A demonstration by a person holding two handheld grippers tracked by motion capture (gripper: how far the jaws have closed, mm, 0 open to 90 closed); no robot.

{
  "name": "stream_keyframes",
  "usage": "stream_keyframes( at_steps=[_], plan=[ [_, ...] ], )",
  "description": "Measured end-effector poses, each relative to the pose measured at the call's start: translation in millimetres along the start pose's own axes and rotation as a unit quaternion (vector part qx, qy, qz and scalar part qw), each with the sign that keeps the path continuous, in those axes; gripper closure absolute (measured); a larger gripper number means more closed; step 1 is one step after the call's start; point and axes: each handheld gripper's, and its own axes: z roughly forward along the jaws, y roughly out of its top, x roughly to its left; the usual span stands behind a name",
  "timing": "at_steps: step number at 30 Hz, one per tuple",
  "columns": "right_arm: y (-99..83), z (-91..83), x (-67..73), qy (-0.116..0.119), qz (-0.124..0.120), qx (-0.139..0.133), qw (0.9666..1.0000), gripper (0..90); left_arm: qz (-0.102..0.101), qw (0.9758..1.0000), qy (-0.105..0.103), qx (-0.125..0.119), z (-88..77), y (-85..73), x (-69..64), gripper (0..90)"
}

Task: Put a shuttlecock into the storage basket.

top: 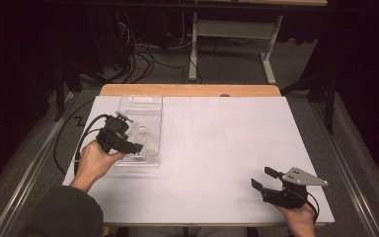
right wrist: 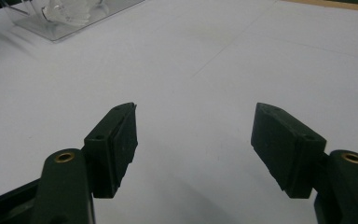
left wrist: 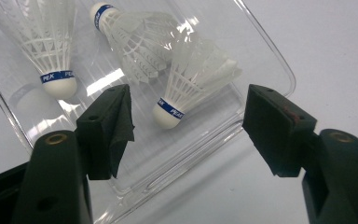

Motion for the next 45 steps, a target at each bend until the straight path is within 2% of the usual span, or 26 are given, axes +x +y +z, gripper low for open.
stream_keyframes(
  at_steps=[20, 25, 32, 45],
  plan=[
    [0.1, -0.1, 0.2, 0.0, 0.0, -0.001, 1.0, 32.0, 0.017, 0.9992, -0.008, -0.036, -15.1, -15.6, -13.1, 33.6],
    [0.0, -0.3, 0.1, 0.0, 0.001, -0.002, 1.0, 32.0, 0.016, 0.9982, -0.015, -0.056, -19.1, -25.0, -16.1, 33.6],
    [0.2, -0.4, 0.3, 0.0, 0.002, -0.002, 1.0, 32.0, 0.023, 0.997, -0.021, -0.071, -24.3, -37.9, -21.1, 34.0],
    [0.2, -0.5, 0.3, 0.0, 0.002, -0.003, 1.0, 32.0, 0.024, 0.9955, -0.031, -0.086, -30.2, -50.3, -25.0, 34.0]
  ],
)
